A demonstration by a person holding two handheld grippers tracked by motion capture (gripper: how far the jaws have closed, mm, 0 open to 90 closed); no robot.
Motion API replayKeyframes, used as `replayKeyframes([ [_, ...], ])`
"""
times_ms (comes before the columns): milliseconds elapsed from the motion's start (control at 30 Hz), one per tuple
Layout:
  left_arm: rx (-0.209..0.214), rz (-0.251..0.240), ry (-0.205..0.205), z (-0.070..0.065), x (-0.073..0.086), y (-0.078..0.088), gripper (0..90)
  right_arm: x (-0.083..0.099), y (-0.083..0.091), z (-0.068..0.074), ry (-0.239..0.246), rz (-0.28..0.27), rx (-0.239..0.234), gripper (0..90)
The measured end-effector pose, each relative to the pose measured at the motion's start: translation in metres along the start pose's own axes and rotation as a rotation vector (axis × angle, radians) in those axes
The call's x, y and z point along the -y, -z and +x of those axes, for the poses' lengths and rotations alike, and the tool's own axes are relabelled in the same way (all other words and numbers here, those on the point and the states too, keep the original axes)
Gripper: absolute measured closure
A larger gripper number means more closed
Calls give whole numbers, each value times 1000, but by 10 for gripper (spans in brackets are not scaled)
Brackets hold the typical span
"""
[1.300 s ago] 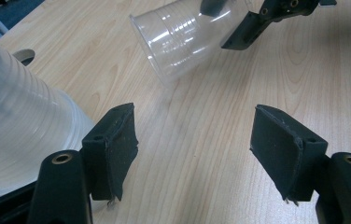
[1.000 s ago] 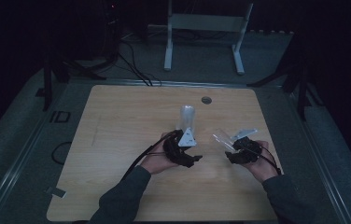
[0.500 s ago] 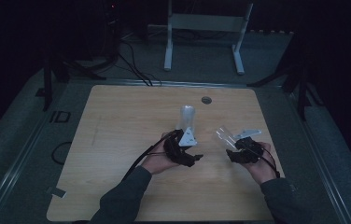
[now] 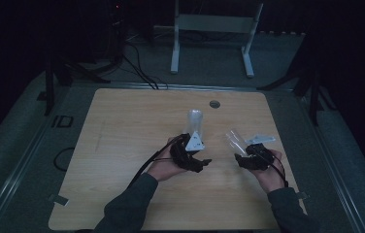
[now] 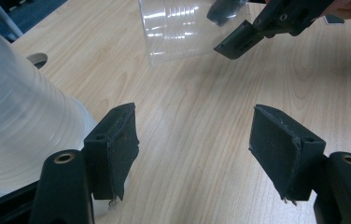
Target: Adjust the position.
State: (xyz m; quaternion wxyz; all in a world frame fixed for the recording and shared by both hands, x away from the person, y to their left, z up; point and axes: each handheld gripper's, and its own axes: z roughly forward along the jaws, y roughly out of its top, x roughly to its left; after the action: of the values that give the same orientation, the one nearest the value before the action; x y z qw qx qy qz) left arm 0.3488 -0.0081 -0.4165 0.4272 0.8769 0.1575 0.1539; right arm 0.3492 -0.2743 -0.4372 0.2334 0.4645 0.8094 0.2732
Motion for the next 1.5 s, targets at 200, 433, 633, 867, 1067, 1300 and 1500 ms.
replayKeyframes([
  [200,-2,-6,7,-1,-1,0,319,2,1,1,-26,-40,14,421],
  [433,-6,-7,8,-1,-2,0,319,7,0,2,-46,-82,20,420],
  [633,-6,-10,11,-2,-2,-1,319,11,-1,4,-60,-113,47,420],
  [867,-3,-15,22,-1,-2,-2,321,13,1,7,-64,-156,66,420],
  [1067,-6,-21,33,-1,-2,-2,322,15,2,8,-76,-187,73,420],
  [1300,-6,-38,38,-4,-6,-1,325,16,3,6,-107,-206,81,420],
  [1500,2,-51,48,-4,-7,-1,327,17,5,6,-123,-229,88,420],
])
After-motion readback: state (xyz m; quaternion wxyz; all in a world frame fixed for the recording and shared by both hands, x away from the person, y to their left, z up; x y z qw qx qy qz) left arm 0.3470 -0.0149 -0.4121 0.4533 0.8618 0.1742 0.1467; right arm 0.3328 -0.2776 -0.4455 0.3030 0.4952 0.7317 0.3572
